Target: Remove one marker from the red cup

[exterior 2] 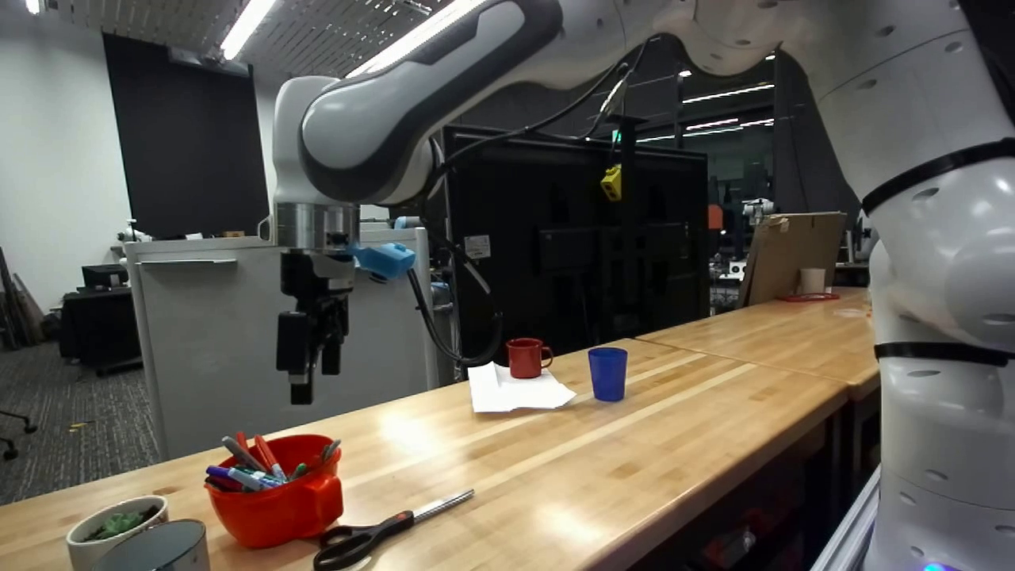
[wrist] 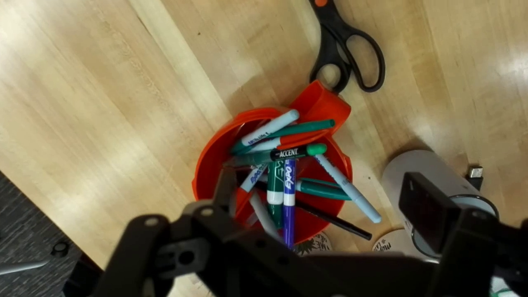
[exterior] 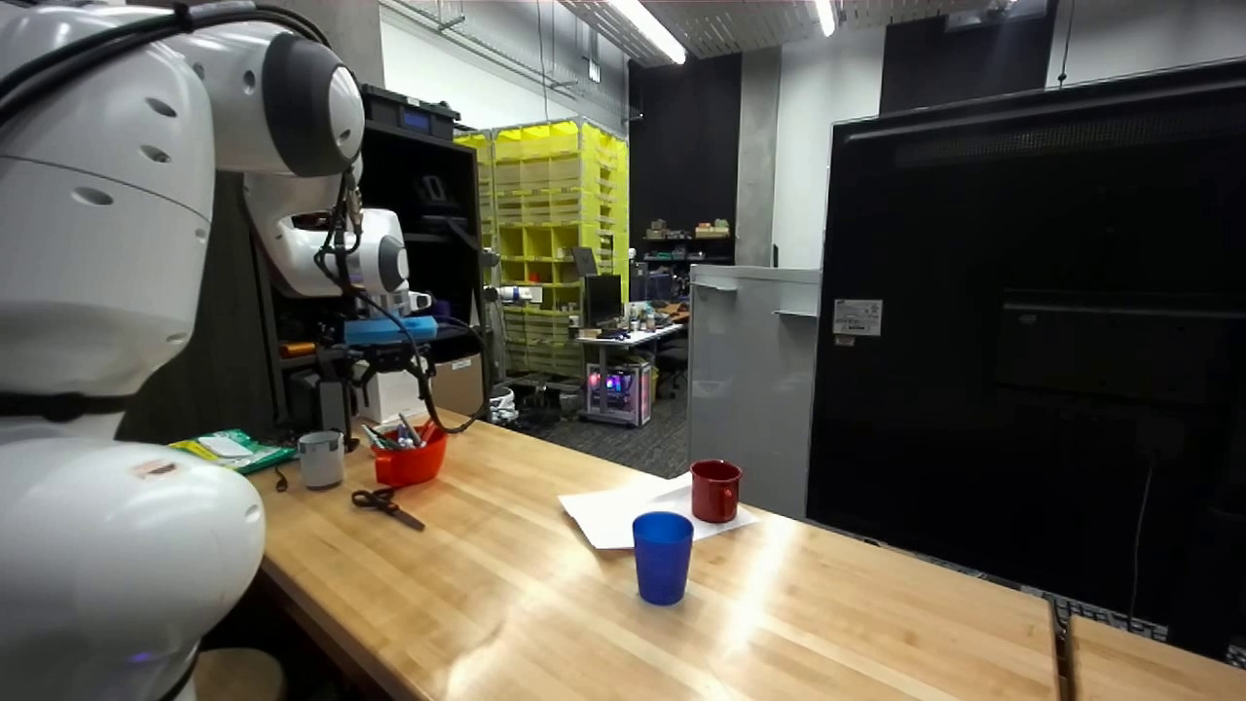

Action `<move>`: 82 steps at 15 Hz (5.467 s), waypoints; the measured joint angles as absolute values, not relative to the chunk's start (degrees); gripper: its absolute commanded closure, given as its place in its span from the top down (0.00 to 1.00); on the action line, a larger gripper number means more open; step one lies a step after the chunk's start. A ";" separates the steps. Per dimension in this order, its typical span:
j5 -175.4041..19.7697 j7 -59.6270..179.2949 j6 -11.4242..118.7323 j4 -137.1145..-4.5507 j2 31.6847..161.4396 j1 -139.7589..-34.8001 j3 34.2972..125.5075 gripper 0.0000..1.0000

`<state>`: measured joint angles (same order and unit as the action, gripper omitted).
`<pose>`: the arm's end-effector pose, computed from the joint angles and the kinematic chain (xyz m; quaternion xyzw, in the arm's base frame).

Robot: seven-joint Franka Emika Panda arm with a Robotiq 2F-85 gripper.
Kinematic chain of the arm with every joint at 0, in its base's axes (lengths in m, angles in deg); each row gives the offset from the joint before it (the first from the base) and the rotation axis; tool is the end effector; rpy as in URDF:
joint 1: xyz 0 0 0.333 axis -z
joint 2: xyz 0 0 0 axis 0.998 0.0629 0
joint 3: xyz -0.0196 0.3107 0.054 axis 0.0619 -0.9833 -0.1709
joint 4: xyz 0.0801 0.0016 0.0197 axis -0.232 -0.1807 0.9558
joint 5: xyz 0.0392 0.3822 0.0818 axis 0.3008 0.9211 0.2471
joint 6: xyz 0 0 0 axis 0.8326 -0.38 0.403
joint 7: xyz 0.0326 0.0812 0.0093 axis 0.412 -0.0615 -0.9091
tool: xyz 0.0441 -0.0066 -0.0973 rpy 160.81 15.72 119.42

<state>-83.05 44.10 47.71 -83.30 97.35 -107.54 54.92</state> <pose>0.4875 0.4147 0.3911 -0.8780 -0.4738 -0.0672 0.0124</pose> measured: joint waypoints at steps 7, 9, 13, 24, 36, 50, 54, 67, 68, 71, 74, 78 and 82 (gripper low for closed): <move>-83.01 38.43 47.98 -79.54 102.74 -107.55 54.73 1.00; -82.96 36.97 48.44 -78.20 104.43 -107.63 54.49 1.00; -82.71 34.58 49.92 -74.90 107.92 -108.09 54.17 1.00; -79.38 28.59 50.55 -65.66 115.97 -108.29 53.20 1.00; -77.43 26.12 50.50 -60.75 119.89 -107.96 53.03 0.10; -78.57 26.08 52.69 -60.00 118.63 -106.79 53.15 0.02; -80.26 26.30 52.19 -59.90 115.47 -106.84 53.70 0.02; -85.07 36.24 24.48 -60.09 104.12 -105.29 62.95 0.02; -85.02 37.04 23.92 -60.87 104.14 -104.72 63.24 0.02; -84.51 39.18 23.79 -64.23 104.47 -103.10 63.63 0.02; -84.21 41.52 24.03 -67.63 105.36 -102.18 63.73 0.02; -83.63 43.97 25.93 -71.00 107.13 -101.93 63.76 0.02; -82.38 44.43 30.52 -73.50 108.77 -101.91 63.75 0.02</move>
<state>-82.38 44.43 30.51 -73.50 108.77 -101.91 63.75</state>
